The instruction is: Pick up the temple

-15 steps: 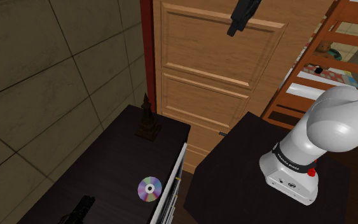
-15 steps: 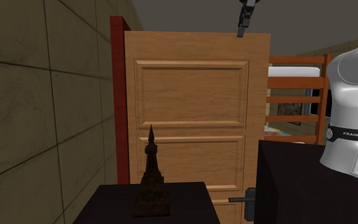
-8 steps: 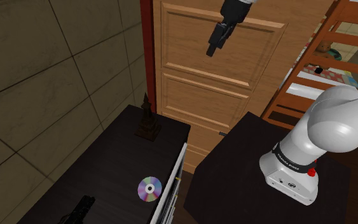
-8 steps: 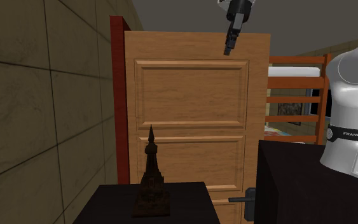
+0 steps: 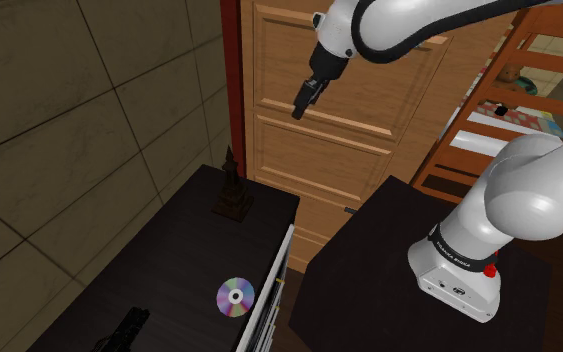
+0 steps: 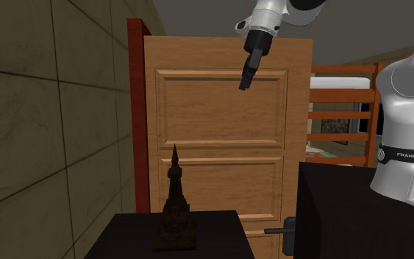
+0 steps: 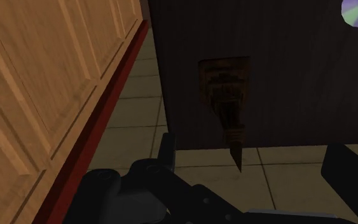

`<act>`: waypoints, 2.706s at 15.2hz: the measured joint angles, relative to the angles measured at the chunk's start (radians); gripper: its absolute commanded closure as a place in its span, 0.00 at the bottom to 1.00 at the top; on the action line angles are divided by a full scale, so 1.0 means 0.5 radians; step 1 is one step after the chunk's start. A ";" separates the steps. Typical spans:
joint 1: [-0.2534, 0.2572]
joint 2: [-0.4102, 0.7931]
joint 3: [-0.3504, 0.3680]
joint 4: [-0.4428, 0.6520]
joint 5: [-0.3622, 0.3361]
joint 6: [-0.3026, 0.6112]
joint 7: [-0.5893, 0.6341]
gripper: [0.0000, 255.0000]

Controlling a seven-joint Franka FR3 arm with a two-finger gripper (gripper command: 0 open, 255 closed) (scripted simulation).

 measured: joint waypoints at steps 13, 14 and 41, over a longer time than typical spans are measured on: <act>-0.026 1.016 0.192 0.220 -0.392 1.014 0.260 0.00; -0.021 1.099 0.178 0.251 -0.477 1.077 0.313 0.00; 0.510 2.001 -0.373 0.786 -1.130 1.600 0.874 1.00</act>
